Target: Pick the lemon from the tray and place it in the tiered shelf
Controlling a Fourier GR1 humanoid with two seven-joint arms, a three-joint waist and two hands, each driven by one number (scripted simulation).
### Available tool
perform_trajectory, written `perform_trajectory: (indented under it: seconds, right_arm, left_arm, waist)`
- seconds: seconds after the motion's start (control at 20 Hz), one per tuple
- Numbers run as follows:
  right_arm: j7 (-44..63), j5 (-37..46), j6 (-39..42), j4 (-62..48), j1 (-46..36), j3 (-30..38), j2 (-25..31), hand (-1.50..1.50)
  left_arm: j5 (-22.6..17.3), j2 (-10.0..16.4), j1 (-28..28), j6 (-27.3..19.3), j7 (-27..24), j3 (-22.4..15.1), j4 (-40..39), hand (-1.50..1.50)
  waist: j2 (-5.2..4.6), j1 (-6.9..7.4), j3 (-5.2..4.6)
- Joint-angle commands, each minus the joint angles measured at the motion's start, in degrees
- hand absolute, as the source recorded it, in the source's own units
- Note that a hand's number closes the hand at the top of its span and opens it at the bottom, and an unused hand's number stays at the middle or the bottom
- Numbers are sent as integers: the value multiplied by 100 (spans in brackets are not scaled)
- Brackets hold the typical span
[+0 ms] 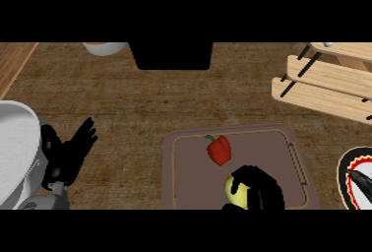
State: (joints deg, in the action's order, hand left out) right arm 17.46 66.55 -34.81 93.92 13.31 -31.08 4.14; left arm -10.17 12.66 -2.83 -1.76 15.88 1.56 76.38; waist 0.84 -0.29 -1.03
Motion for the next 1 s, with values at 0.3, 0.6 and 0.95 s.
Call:
perform_trajectory:
  seconds: [0.3,0.6,0.95]
  right_arm:
    - [875,-2659,3638,827,-1257,1483,934,150]
    - [2095,-2548,4339,2707,-1770,2020,1331,150]
    - [3483,-3299,5381,4026,-2733,3432,1900,150]
  left_arm:
    - [4,29,-34,137,-88,14,-78,0]
    - [-106,55,-48,152,-39,215,-149,0]
    - [19,28,-71,19,338,94,158,0]
  waist:
    - [-95,45,95]
    - [-65,-17,92]
    - [-60,-16,97]
